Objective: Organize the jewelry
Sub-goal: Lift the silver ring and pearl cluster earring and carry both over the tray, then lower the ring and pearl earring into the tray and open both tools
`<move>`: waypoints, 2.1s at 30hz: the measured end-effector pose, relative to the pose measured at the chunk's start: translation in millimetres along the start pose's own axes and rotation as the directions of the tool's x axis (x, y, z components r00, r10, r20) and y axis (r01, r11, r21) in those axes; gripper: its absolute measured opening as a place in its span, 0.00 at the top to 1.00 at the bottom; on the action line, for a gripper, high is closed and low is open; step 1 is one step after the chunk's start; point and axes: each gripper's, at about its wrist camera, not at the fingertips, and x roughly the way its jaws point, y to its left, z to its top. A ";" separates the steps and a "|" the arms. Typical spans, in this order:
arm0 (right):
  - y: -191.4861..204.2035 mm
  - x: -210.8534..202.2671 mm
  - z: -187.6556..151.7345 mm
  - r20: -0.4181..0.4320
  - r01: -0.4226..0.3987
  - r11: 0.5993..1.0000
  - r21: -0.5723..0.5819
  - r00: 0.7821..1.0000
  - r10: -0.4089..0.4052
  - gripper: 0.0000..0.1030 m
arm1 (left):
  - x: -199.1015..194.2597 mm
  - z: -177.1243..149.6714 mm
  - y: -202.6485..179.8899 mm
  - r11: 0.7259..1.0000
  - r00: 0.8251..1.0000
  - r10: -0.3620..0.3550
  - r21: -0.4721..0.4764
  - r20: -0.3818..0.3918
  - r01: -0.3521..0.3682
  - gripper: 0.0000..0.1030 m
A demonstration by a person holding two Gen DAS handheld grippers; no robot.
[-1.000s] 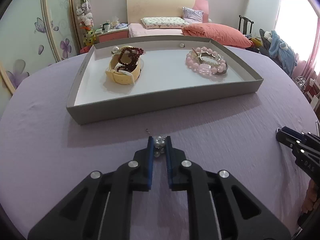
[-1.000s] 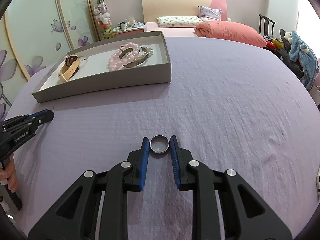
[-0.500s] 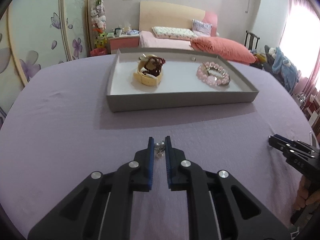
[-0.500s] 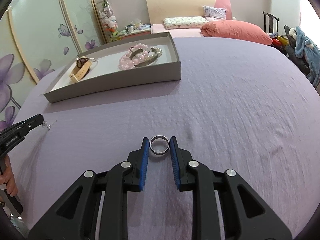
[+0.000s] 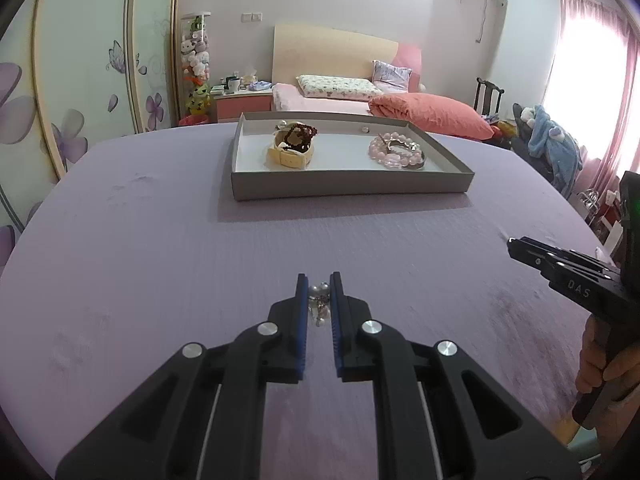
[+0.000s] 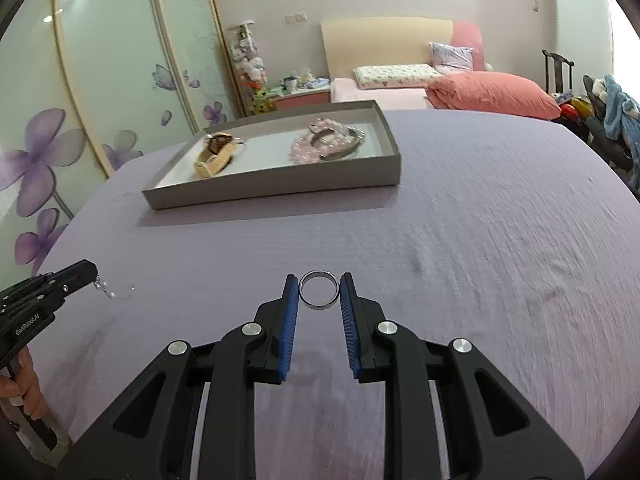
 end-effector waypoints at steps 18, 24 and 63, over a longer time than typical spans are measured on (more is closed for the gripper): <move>13.7 -26.4 16.9 0.115 -0.026 0.999 -0.037 0.993 0.031 0.78 | -43.8 11.3 -0.7 0.999 0.994 -0.041 -0.018 0.099 0.043 0.89; 17.6 -33.6 66.2 0.263 0.010 0.998 -0.055 0.965 0.005 0.78 | -50.8 62.8 -0.6 0.998 0.971 -0.052 -0.010 0.232 0.056 0.89; -2.1 110.5 141.5 0.247 -0.031 0.999 0.023 0.969 0.024 0.42 | 118.6 161.6 -1.5 0.999 0.969 -0.022 -0.023 0.245 0.028 0.79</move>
